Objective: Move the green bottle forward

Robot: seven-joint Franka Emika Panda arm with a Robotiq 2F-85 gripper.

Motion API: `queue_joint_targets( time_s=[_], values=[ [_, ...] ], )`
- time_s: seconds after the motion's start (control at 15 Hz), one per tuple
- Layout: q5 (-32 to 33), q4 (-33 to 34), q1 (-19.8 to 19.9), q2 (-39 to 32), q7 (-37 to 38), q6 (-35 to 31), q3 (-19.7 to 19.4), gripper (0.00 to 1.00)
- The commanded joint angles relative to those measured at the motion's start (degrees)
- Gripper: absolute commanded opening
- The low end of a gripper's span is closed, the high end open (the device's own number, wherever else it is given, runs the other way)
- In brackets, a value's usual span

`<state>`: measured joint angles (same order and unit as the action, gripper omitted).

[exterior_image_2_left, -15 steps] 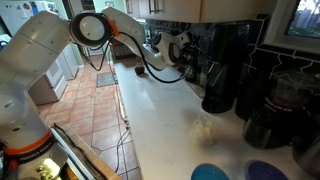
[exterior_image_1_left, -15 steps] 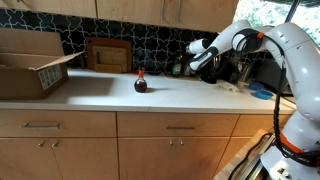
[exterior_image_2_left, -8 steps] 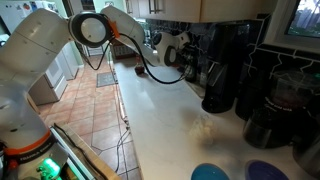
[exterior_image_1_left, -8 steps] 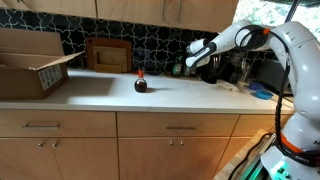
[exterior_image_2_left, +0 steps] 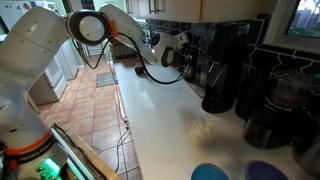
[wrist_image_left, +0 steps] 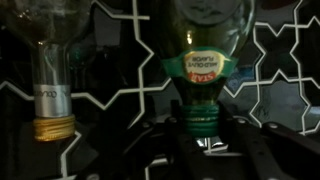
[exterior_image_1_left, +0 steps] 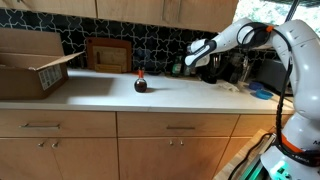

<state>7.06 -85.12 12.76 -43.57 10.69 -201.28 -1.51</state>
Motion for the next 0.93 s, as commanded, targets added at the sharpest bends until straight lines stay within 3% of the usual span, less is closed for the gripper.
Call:
queue_joint_targets(
  time_s=[0.0, 0.33, 0.87],
  values=[
    [-1.53, -4.30, 1.01, 3.91, -2.51, -2.95, 1.14, 0.12],
    [1.90, -9.08, 1.67, 7.97, -0.24, -2.75, 1.78, 0.12],
    [4.94, -16.07, 4.16, 13.59, 0.21, -3.22, 6.93, 0.12]
  ],
)
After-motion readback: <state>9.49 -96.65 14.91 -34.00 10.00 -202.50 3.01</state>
